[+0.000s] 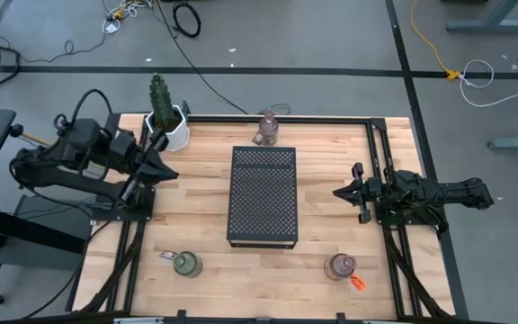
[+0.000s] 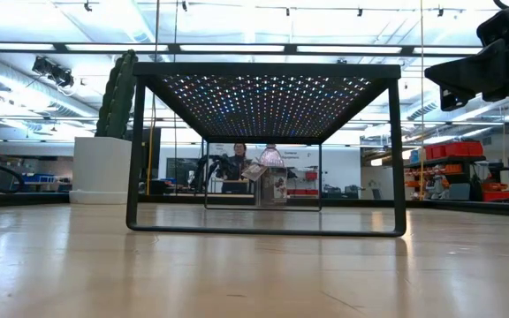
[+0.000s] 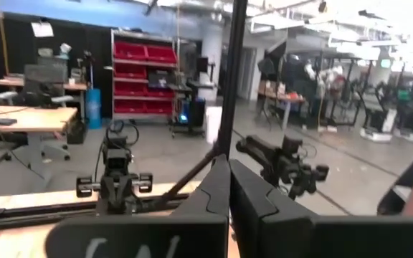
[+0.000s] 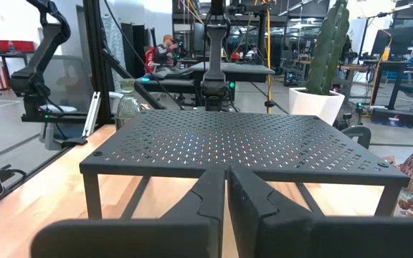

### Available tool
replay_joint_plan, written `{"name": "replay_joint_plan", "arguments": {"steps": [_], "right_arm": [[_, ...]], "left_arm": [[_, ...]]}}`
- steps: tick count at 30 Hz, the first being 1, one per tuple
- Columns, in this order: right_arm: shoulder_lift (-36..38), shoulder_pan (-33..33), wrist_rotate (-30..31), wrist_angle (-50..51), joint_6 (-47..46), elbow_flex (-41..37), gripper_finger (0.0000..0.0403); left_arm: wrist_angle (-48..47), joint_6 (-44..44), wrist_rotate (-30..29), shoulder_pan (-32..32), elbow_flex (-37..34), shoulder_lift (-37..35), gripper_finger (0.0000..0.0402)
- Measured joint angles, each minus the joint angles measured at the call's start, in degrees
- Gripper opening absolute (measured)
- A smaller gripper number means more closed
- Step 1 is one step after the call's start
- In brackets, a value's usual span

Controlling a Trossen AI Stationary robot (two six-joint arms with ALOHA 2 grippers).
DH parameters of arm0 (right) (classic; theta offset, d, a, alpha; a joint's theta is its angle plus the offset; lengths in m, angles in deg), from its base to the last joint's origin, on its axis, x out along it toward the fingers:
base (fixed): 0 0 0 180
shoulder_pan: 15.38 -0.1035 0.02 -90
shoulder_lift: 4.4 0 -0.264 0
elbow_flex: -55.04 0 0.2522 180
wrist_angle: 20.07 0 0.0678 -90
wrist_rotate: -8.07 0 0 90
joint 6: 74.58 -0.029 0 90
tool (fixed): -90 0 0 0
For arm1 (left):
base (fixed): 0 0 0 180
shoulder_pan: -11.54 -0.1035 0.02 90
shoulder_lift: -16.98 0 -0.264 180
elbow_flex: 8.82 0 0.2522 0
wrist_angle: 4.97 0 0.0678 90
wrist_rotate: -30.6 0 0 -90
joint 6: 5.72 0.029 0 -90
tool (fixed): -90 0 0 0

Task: Pick & Place candle stick holders
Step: Put the green candle vase on the shelf

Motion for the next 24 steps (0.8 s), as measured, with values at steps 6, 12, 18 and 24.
{"name": "replay_joint_plan", "arguments": {"steps": [6,12,18,24], "right_arm": [[0.00,0.00,0.00,-0.01,0.00,-0.01,0.0023],[0.00,0.00,0.02,-0.02,0.00,-0.02,0.0023],[0.00,0.00,0.00,0.00,0.00,-0.01,0.0023],[0.00,0.00,0.02,0.00,0.00,0.00,0.0023]], "left_arm": [[-3.97,0.51,0.00,0.00,2.81,2.77,0.0003],[-3.96,0.60,-0.02,0.00,2.81,4.55,0.0003],[-3.85,0.66,-0.02,0.00,2.81,5.96,0.0003],[-3.96,2.17,-0.02,-0.02,2.81,6.38,0.0003]]}}
